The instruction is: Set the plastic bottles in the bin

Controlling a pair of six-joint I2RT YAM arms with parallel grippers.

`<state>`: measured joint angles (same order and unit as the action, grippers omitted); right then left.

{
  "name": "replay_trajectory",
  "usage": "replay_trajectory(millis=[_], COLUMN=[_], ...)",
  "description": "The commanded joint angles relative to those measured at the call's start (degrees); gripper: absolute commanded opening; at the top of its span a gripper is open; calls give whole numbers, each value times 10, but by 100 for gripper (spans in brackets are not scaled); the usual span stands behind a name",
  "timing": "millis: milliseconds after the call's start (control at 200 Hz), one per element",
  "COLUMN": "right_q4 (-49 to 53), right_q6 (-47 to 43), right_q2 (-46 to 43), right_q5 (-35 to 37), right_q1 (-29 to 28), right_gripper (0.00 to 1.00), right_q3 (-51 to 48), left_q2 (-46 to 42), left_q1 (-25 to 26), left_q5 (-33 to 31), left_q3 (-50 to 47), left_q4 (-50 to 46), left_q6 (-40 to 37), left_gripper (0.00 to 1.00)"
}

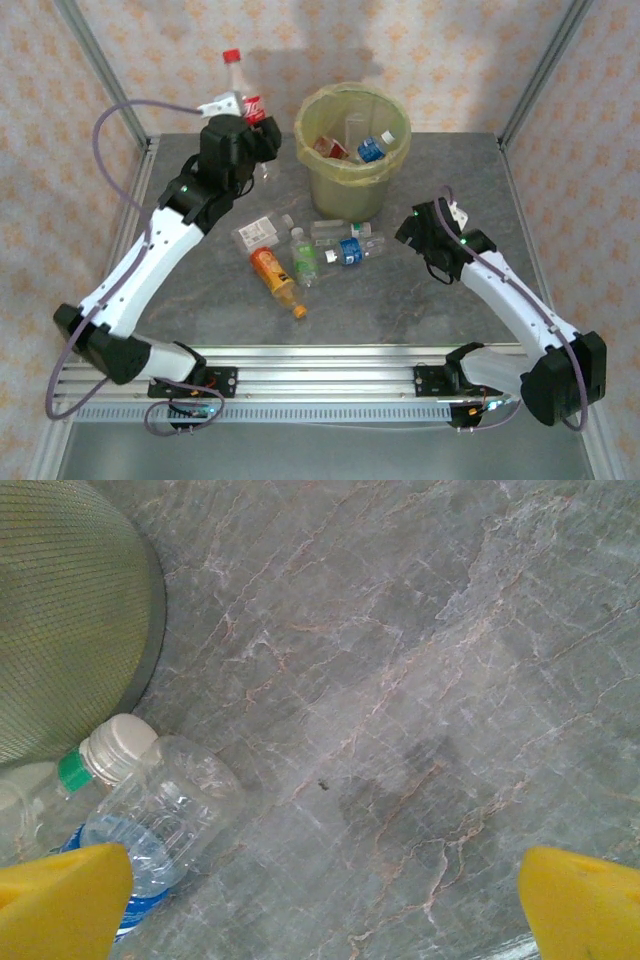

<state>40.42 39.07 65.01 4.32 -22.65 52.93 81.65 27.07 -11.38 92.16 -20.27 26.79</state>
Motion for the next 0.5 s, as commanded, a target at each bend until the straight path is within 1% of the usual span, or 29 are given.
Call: replay_trajectory(millis=[0, 110, 255, 385, 495], right_q4=[-14, -15, -12, -11, -7], right_q6=[23, 29, 34, 39, 40], right_q2=[-13, -15, -23, -31, -31], right_q5=[-7, -11, -6, -3, -3], right_q1=[-5, -9, -17, -21, -26], right_gripper=[99, 99, 99, 99, 99], right_q3=[-13, -17, -19, -22, -21], left_q2=[54, 125, 240, 340, 392], left_q1=[6, 9, 10, 11, 15], left_q5=[29, 79, 139, 164, 174], left_q3=[78, 168, 329, 464, 526], left_q4=[46, 51, -8, -63, -75], left_q6=[-76, -134, -202, -243, -275], left_gripper=[53, 53, 55, 56, 58])
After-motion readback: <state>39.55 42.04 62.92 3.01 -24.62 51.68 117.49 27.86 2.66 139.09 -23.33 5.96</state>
